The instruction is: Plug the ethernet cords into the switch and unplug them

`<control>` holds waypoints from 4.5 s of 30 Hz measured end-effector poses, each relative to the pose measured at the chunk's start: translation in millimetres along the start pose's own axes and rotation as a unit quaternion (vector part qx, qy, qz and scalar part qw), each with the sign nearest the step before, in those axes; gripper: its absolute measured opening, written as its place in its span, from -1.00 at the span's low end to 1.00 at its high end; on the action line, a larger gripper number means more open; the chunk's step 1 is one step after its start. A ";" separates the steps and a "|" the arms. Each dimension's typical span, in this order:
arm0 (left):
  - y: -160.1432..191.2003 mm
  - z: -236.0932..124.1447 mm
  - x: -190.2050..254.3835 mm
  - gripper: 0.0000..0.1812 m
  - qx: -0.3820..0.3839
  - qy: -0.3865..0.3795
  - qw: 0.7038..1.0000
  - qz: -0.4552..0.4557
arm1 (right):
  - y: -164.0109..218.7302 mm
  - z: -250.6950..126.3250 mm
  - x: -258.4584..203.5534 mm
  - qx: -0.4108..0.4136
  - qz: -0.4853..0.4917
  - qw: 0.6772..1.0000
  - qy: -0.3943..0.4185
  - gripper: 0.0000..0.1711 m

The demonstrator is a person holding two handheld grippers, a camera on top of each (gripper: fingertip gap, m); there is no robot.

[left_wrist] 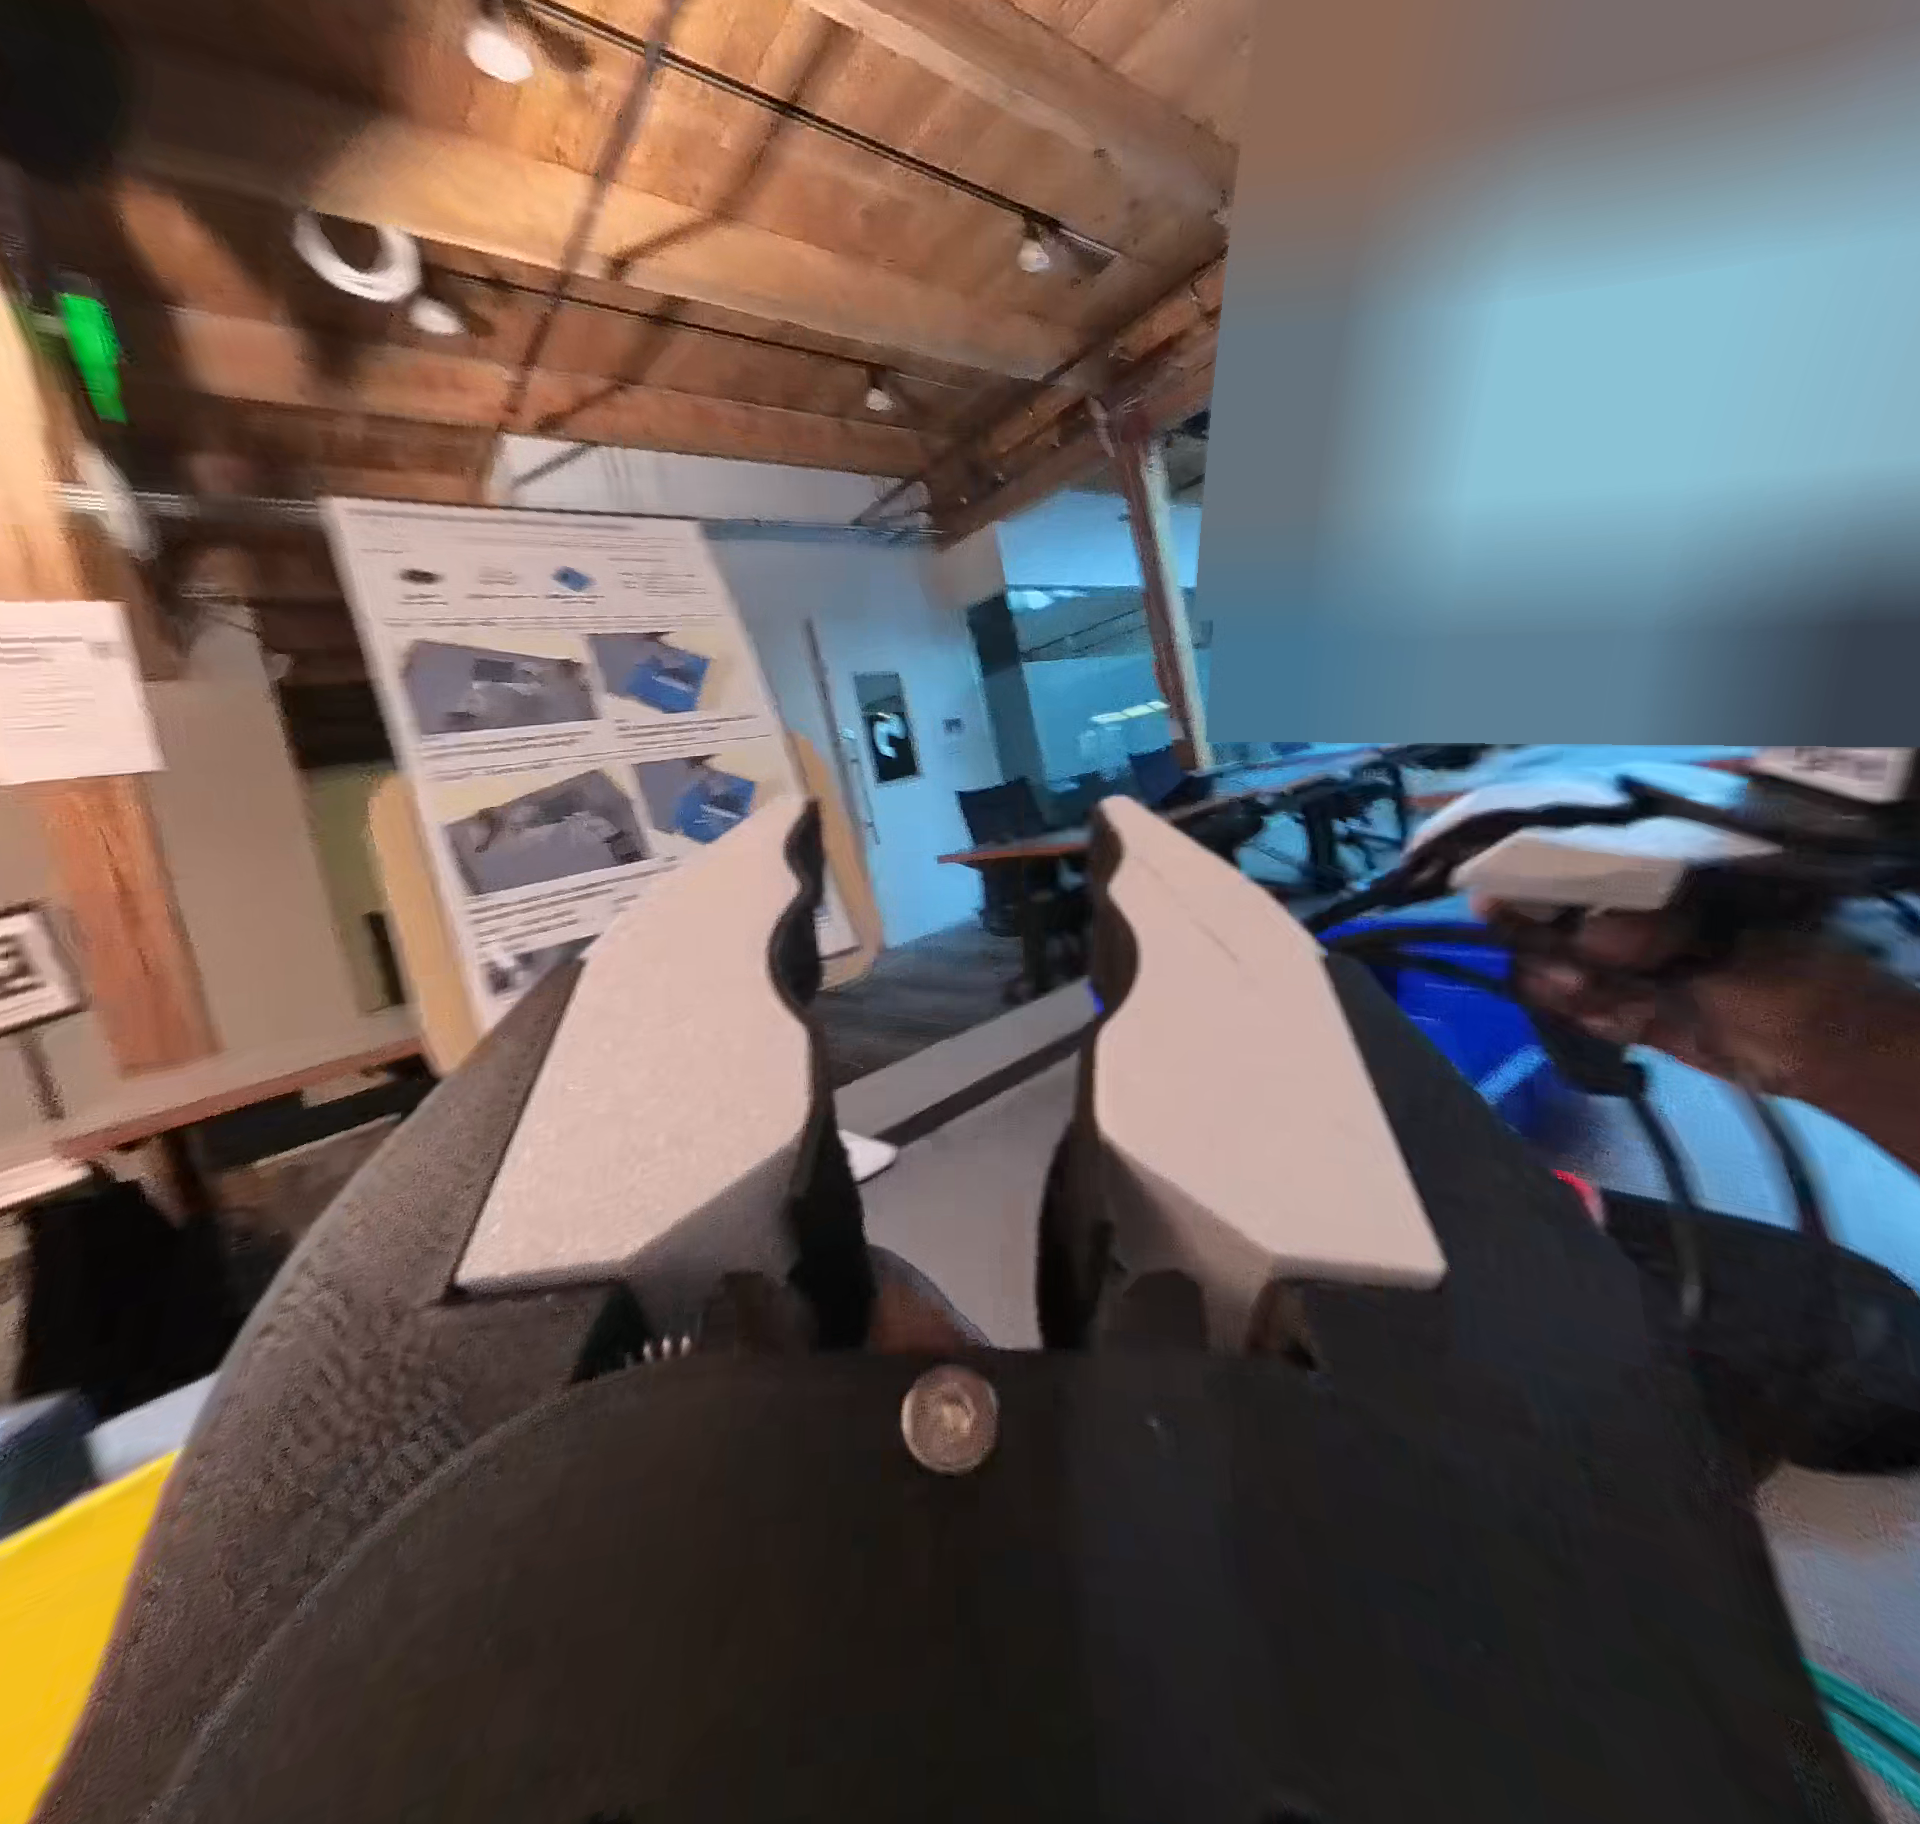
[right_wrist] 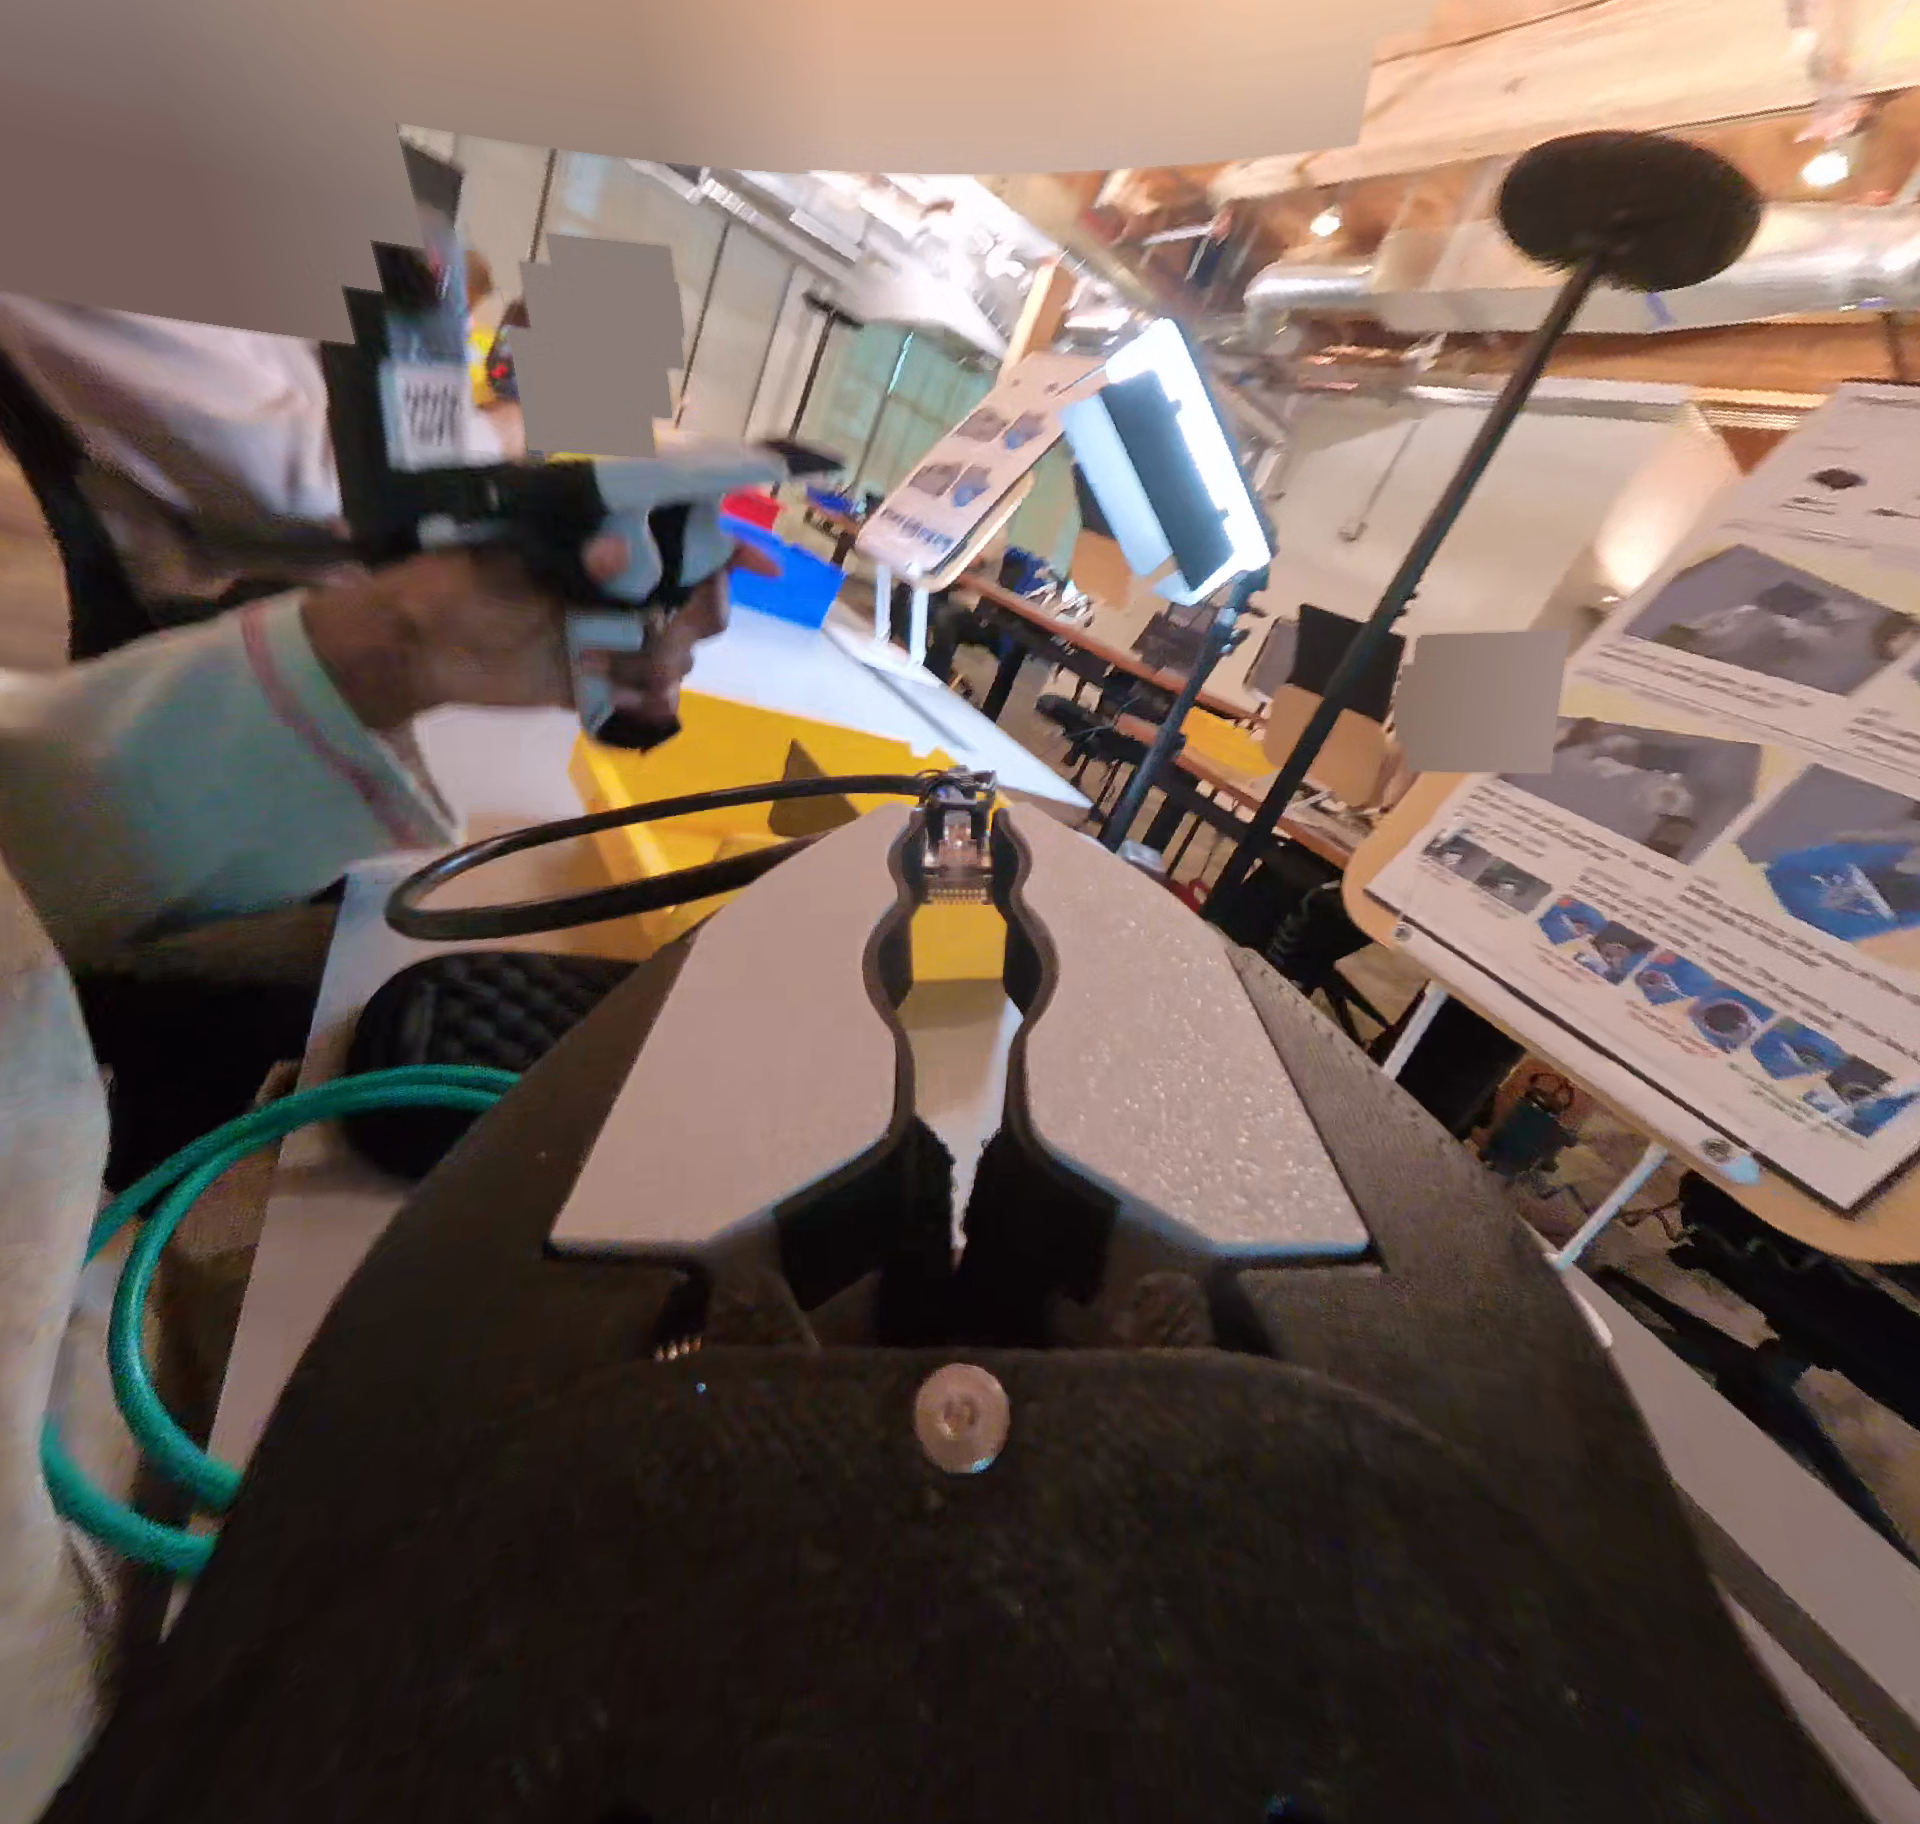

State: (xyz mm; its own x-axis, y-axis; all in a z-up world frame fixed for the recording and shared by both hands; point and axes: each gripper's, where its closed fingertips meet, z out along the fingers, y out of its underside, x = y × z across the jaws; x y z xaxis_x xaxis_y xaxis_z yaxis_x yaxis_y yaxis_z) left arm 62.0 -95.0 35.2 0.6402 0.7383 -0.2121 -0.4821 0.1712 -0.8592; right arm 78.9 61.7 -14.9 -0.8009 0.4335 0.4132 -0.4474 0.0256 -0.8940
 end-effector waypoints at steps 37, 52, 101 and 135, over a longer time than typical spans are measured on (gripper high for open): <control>87.5 -88.9 -11.6 -0.89 -0.588 0.202 0.693 0.365 | 181.2 -54.0 -58.0 -0.443 0.024 0.870 -0.214 0.02; 195.7 -68.3 55.3 -0.89 -0.556 0.289 0.757 0.186 | 163.1 -37.1 -55.1 -0.337 -0.050 0.917 -0.209 -0.20; 196.8 -44.6 106.1 -0.90 -0.637 0.374 0.650 0.176 | 153.1 -11.5 -70.4 -0.324 0.052 0.923 -0.199 -0.20; 232.9 -41.3 117.2 -0.90 -0.622 0.367 0.686 0.092 | 201.4 -33.2 -67.8 -0.447 0.045 0.864 -0.228 0.13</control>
State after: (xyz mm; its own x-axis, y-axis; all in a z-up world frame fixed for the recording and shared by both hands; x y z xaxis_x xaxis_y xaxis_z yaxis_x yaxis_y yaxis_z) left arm 49.5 4.4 -209.0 0.9856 0.0677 -0.1547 -0.0042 -0.9061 -0.4230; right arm 56.3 67.4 -228.7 -0.9811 0.0749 0.1784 -0.0527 0.7837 -0.6189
